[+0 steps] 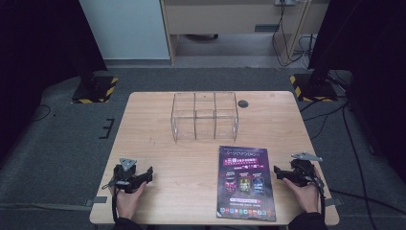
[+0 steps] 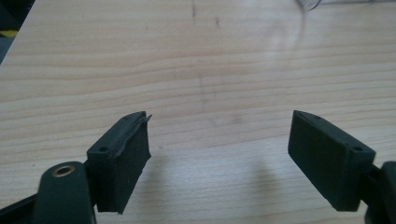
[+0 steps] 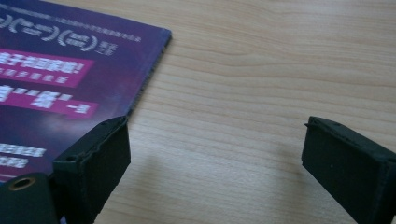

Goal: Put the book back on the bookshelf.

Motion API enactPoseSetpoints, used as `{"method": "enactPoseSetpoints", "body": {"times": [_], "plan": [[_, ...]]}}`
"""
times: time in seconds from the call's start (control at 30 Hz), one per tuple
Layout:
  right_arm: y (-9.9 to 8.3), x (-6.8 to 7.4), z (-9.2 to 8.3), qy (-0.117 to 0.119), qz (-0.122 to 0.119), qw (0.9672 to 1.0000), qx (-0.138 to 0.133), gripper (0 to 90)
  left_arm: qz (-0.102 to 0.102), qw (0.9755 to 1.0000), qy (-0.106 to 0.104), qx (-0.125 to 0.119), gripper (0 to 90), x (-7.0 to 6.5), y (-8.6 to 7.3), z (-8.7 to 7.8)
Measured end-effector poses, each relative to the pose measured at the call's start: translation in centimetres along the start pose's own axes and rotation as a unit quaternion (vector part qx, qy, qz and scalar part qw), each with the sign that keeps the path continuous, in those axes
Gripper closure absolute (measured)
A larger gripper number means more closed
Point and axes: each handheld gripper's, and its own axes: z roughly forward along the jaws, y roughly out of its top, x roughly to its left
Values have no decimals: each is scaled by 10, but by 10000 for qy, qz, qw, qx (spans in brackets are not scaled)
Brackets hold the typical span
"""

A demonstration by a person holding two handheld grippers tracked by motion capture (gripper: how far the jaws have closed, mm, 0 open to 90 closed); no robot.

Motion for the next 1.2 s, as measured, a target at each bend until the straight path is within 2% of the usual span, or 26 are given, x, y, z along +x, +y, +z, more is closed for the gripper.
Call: {"method": "enactPoseSetpoints", "body": {"times": [0.1, 0.17, 0.27, 0.37, 0.67, 0.73, 0.9, 1.07, 1.2], "plan": [[2, 5, -9, 50, -52, 9999, -150, 96, -9, 9999, -99, -104, 211, -6, 1, -6], [2, 10, -18, 98, -40, 9994, -343, 104, -42, 9996, -191, -220, 217, -11, 3, -12], [3, 12, -23, 139, 2, 9990, -422, 106, -29, 9993, -239, -300, 225, -15, 4, -15], [3, 17, -31, 202, 20, 9984, -529, 113, -8, 9984, -386, -407, 231, -24, 6, -19], [3, 24, -34, 281, -79, 9975, -646, 112, 97, 9974, -525, -479, 226, -42, 8, -22], [4, 27, -33, 359, -129, 9972, -649, 111, 190, 9969, -569, -503, 225, -50, 10, -21], [6, 32, -33, 426, -162, 9967, -665, 111, 255, 9960, -671, -525, 225, -60, 13, -20], [9, 35, -33, 495, -140, 9959, -739, 111, 285, 9955, -739, -520, 234, -71, 12, -18], [10, 37, -33, 511, -160, 9960, -720, 111, 278, 9944, -852, -569, 236, -82, 18, -15]]}}
